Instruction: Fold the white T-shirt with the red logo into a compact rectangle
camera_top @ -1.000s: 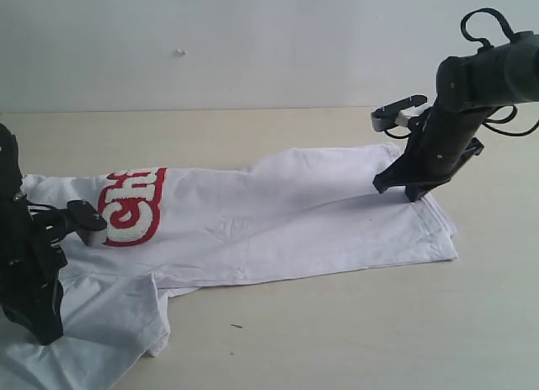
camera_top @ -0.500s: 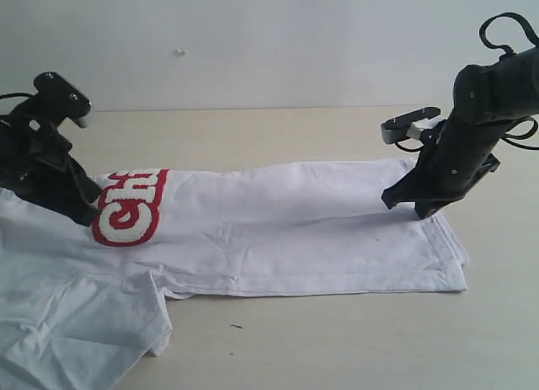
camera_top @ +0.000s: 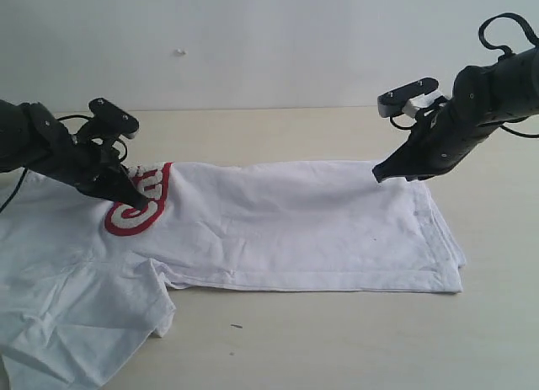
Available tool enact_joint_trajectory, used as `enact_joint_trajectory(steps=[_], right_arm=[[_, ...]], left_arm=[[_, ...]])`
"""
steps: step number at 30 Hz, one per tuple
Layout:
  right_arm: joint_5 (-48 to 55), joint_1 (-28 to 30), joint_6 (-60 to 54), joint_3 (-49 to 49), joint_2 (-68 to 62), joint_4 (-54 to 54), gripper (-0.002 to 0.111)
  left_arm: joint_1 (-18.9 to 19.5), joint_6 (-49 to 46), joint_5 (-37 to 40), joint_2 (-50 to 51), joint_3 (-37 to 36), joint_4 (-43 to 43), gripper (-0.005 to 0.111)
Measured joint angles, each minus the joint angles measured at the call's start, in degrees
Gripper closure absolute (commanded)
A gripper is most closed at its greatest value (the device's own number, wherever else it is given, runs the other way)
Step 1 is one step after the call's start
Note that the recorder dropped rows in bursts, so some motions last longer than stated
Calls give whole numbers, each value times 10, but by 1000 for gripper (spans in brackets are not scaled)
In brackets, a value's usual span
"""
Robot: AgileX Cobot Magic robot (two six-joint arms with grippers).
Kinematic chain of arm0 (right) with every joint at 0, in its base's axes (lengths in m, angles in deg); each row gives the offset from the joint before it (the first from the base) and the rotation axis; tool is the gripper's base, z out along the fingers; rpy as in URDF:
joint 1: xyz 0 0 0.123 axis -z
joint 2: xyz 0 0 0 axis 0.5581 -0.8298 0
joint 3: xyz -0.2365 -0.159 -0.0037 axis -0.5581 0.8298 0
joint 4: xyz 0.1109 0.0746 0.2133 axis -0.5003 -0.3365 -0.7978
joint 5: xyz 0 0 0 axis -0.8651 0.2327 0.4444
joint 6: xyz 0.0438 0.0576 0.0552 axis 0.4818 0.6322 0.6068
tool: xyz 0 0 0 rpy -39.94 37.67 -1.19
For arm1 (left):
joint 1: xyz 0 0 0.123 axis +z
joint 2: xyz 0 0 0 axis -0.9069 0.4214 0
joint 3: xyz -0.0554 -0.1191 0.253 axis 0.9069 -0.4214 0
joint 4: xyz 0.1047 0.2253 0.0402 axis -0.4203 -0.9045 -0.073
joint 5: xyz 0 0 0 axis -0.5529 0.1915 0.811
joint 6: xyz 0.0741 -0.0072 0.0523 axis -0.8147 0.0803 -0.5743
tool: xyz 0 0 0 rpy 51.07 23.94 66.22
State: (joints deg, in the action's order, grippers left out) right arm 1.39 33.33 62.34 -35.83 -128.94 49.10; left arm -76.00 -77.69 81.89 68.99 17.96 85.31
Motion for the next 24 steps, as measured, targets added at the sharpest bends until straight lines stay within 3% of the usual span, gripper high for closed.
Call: enact_joint_trajectory(steps=[10,15,19,24], right_arm=[[-47,0,0,-1,-20,-8,108],[-51,0,5,-44,-66,0,108],[-49,0,13,-66,-79,3,108],[-45,1,15,-72,-81,32,108]], left_arm=[[0,29,42,-65,0,-3,107],[6,57,89,-92,-13,-61,107],[31,105,67,-73,-43,-126,107],[71,182,0,-52,-48,-139,107]])
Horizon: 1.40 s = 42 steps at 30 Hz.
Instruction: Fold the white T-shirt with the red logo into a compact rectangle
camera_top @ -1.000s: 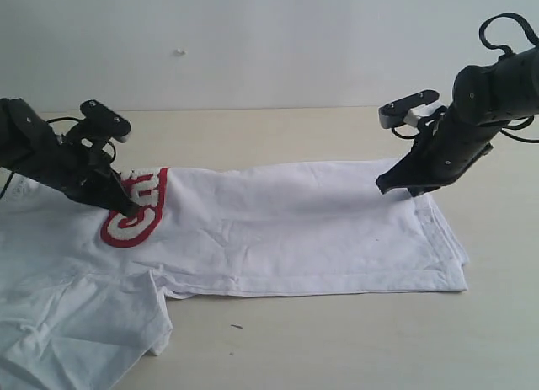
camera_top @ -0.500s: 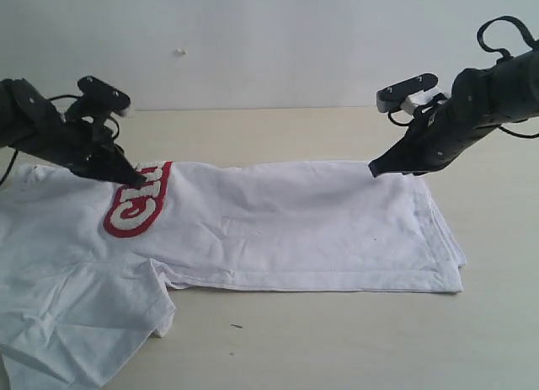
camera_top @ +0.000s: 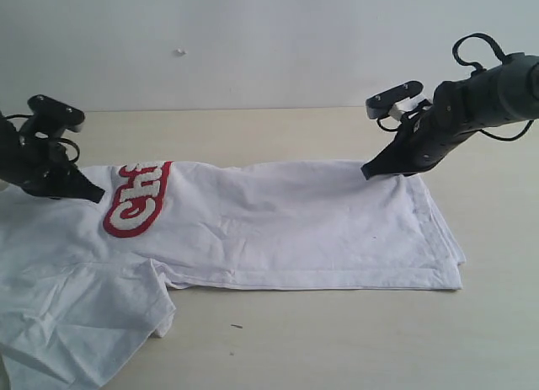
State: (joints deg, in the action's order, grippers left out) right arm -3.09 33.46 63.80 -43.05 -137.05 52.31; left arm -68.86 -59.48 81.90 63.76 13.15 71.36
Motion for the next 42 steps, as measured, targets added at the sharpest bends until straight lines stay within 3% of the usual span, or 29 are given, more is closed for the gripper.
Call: enact_joint_trajectory(steps=[10,20,27,31,38,42], right_arm=[[-2,39,29,-2,-5,22,108],[12,43,31,-13,-5,24,108],[49,46,32,-22,30,12,108],[59,33,-6,-22,43,-64,108],[74,-15,-47,-22,10,-124,108],[58,-17,-46,-25,-9,-119,108]], left_arm=[[54,21,-18,27,0,-9,107],[60,22,-27,27,0,-9,107],[62,22,-7,-44,-1,21,107],[33,3,-1,-65,-1,47,107],[-88,-63,-21,-18,7,56,107],[-104,-47,-75,33,31,66,107]])
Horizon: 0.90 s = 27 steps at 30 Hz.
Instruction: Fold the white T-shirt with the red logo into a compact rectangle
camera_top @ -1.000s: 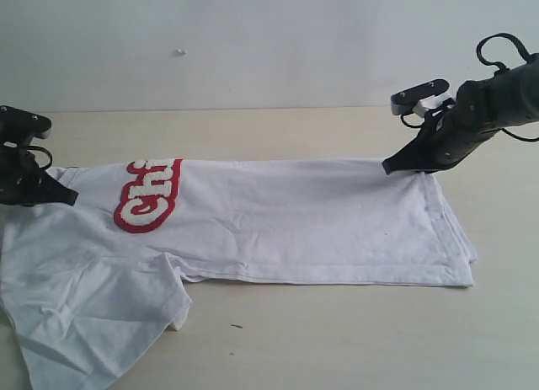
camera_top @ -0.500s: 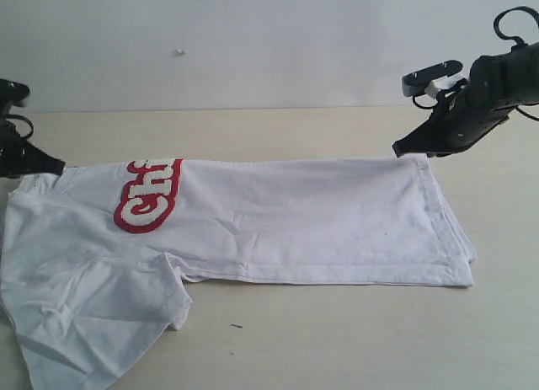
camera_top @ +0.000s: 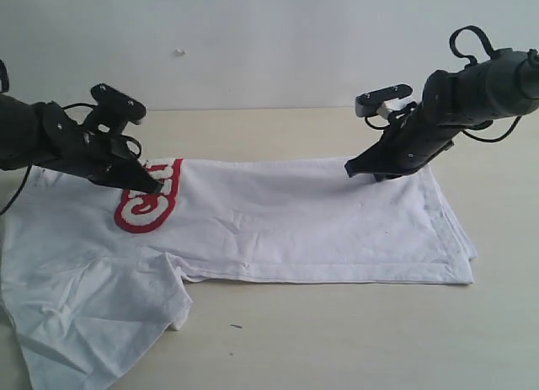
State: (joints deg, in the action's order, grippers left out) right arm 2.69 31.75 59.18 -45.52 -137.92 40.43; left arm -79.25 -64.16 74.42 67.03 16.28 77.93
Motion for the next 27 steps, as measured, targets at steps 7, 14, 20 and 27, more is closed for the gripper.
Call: enact_joint_trajectory(steps=[7,14,20,27], right_arm=[[-43,14,84,-4,-12,95,108],[-48,35,105,-4,-14,122,108],[26,36,107,-4,11,127,108],[88,39,107,36,116,118,108]], left_arm=[[38,8,-14,48,24,6,107],[94,14,21,38,27,10,107],[102,15,121,-9,26,11,107],[102,17,186,-148,-32,20,107]])
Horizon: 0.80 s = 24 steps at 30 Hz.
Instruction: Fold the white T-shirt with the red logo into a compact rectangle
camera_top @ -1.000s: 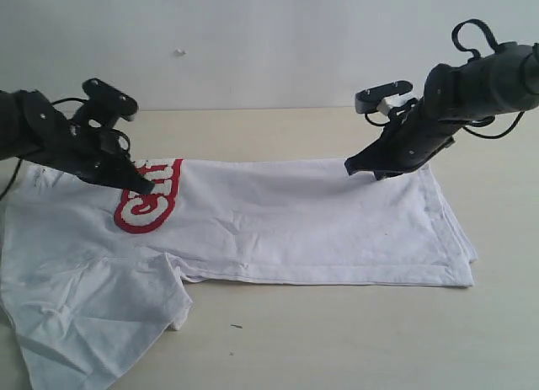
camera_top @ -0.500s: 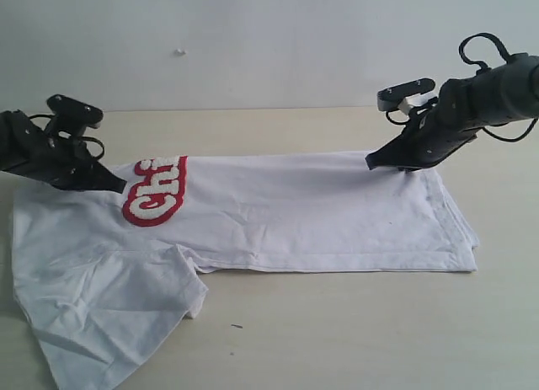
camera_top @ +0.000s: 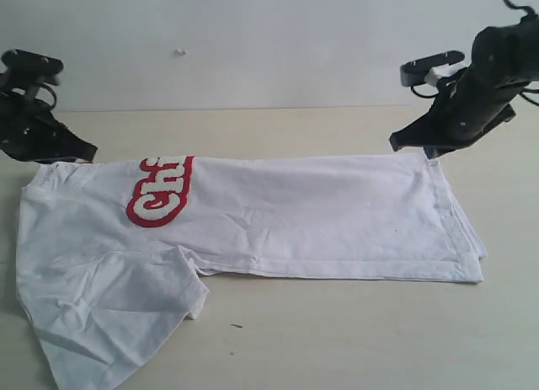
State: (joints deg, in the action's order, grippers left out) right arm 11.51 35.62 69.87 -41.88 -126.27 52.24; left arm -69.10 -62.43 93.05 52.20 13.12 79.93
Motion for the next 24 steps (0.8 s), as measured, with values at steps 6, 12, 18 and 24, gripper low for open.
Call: enact_joint_trajectory(steps=[6,12,18,24], right_arm=[[1,0,-20,75,120,-51,108],[17,0,-34,153,219,-82,108],[48,0,-43,206,296,-89,108],[63,0,-45,217,323,-93,108]], left_arm=[[-1,-42,118,-135,-66,4,107],[-63,-40,175,-226,-146,8,107],[-175,-19,215,-256,-229,8,68],[-313,-13,118,-246,-287,5,36]])
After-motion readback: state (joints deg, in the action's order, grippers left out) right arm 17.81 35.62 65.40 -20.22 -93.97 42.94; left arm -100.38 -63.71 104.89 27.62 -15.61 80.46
